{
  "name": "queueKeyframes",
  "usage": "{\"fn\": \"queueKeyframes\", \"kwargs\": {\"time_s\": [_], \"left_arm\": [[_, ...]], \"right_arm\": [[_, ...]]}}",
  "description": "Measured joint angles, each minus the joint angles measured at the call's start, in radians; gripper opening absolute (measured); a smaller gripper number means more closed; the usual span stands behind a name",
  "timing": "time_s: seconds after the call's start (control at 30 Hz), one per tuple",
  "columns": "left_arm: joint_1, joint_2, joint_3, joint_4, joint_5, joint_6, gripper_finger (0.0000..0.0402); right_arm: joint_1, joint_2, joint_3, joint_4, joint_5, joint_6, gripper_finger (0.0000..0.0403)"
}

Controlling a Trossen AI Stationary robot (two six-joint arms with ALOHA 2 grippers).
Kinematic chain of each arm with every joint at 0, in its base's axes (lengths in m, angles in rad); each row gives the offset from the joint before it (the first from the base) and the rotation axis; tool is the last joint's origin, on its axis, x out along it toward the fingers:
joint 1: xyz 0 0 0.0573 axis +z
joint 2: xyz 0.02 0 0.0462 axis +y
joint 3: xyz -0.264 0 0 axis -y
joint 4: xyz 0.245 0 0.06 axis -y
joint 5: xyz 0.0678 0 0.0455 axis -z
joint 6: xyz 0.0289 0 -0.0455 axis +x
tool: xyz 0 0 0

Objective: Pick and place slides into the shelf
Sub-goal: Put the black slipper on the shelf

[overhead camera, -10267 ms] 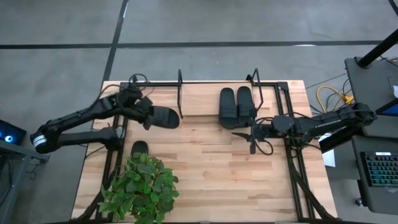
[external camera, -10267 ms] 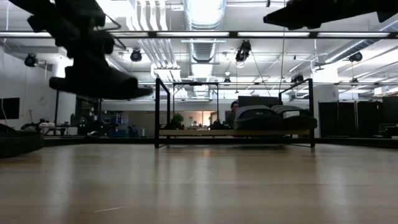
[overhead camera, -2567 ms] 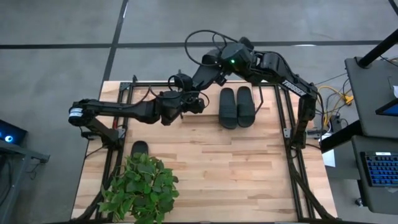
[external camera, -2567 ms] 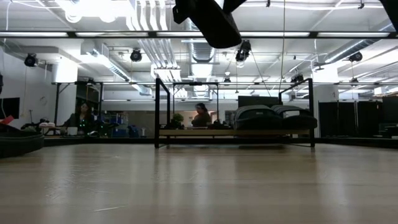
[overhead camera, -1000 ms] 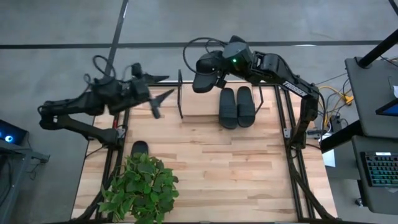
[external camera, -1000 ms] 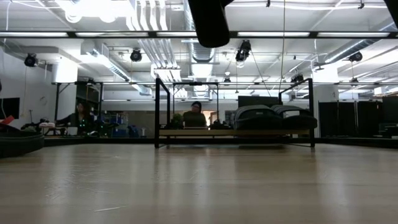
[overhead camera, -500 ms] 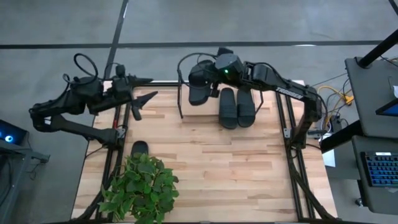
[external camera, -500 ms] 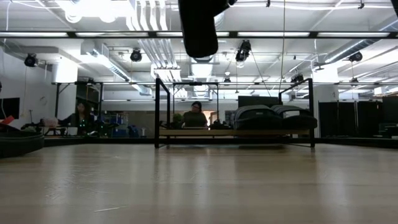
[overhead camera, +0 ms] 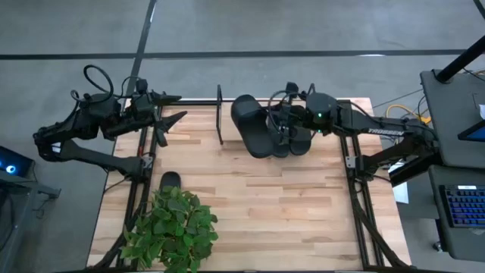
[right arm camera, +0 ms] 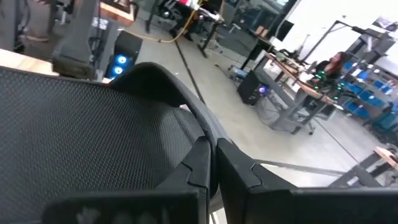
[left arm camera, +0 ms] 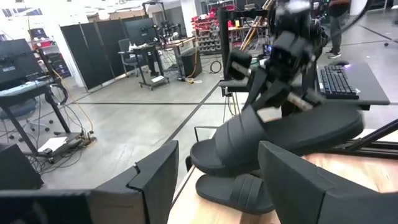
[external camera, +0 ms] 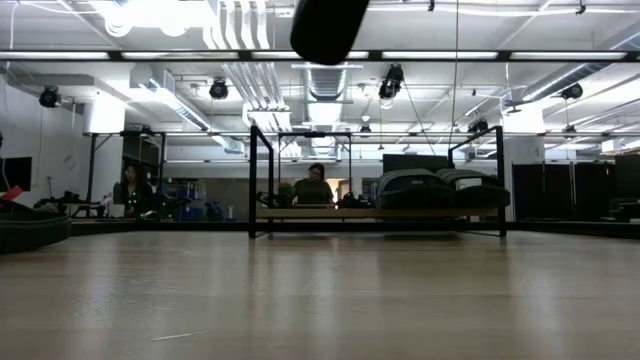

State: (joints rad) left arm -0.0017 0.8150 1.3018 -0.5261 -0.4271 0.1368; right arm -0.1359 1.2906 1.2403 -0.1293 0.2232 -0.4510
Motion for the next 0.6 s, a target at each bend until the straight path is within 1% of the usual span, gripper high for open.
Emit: {"fn": "queueKeyframes", "kwargs": {"time_s": [0.17,0.3,0.47,0.6], "left_arm": [[0.0,0.016,0.0,-0.008,0.0,0.0,0.0206],[0.0,0.035,0.0,-0.009,-0.022,0.0,0.0206],[0.0,0.048,0.0,-0.007,-0.056,0.0,0.0206],[0.0,0.048,0.0,-0.006,-0.056,0.0,0.0206]], "right_arm": [[-0.014,-0.025,-0.199,0.209,0.004,-0.022,0.0008],[-0.024,0.008,-0.291,0.368,0.023,-0.057,0.0008],[-0.035,0.086,-0.303,0.412,0.066,-0.069,0.0008],[-0.038,0.181,-0.258,0.414,0.094,-0.072,0.0008]]}}
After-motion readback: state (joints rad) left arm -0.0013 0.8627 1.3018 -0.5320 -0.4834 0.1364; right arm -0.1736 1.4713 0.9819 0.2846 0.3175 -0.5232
